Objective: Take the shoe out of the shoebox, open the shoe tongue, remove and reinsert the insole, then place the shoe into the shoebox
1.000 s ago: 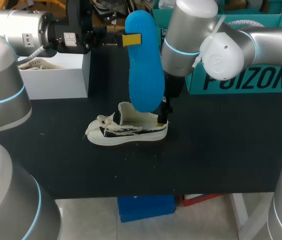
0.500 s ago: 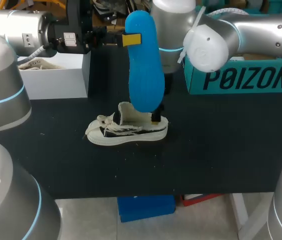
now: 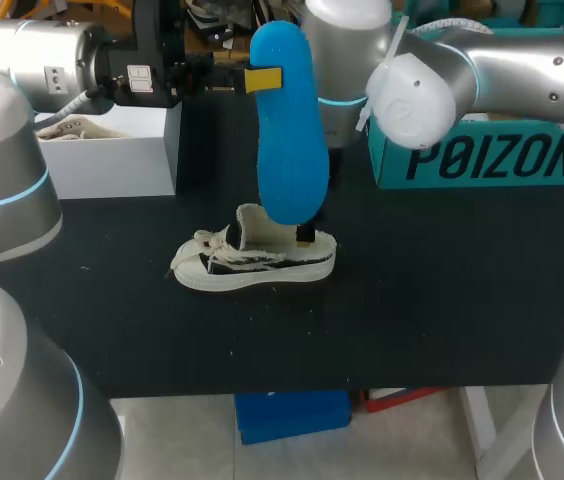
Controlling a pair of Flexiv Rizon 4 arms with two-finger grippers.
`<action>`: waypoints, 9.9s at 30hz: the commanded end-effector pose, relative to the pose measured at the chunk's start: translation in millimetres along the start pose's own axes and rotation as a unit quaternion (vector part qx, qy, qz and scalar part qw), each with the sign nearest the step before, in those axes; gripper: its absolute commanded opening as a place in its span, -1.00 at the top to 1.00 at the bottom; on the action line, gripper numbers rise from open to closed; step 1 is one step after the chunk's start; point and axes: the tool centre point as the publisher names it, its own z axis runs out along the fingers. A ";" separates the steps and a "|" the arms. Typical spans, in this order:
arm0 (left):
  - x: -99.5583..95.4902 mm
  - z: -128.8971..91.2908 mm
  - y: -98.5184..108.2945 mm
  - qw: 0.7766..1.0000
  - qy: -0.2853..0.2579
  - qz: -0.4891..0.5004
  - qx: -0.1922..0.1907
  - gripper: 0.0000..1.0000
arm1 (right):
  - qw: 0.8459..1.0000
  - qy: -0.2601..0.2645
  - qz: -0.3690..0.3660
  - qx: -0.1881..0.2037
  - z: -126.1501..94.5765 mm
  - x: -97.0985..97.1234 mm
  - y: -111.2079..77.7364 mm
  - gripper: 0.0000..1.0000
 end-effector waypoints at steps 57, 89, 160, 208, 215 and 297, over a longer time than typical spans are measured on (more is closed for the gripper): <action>0.2 1.4 1.5 1.000 -0.002 0.001 0.001 1.00 | 0.942 -0.017 -0.013 -0.336 52.3 -1.3 -35.8 -1.00; 0.2 1.4 1.5 1.000 -0.002 0.001 0.001 1.00 | 1.000 0.017 -0.006 -0.021 23.6 -25.5 -7.6 -1.00; 0.2 1.4 1.5 1.000 -0.002 0.001 0.001 1.00 | 0.990 -0.039 0.132 0.014 -5.7 -48.4 19.0 1.00; 0.2 1.4 1.5 1.000 -0.002 0.001 0.001 1.00 | 0.628 -0.147 0.758 0.097 30.3 -22.4 -11.4 1.00; 0.2 1.4 1.5 1.000 -0.002 0.001 0.001 1.00 | 0.641 -0.155 0.746 0.093 45.5 -15.0 -12.1 1.00; 0.2 1.4 1.5 1.000 -0.002 0.001 0.001 1.00 | 0.540 0.305 0.645 -0.445 -112.5 -18.0 -35.3 -1.00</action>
